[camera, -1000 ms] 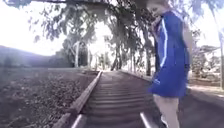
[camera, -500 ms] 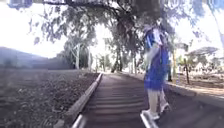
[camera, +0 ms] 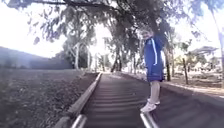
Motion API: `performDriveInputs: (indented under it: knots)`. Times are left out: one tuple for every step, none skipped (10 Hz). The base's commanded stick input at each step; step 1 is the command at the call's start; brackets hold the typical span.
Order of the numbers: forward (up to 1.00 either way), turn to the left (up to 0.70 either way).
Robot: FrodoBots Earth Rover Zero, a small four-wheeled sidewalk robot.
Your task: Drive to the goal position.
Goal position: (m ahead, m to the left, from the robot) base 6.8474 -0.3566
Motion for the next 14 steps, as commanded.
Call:
performDriveInputs:
  knots:
    - [0.93, 0.0]
    - [0.93, 0.0]
    - [0.93, 0.0]
    - [0.93, 0.0]
    - [0.93, 0.0]
    - [0.93, 0.0]
    - [0.93, 0.14]
    - [0.93, 0.3]
    - [0.93, 0.37]
    - [0.93, 0.35]
    - [0.93, 0.0]
    - [0.93, 0.0]
    - [0.93, 0.0]
    - [0.93, 0.0]
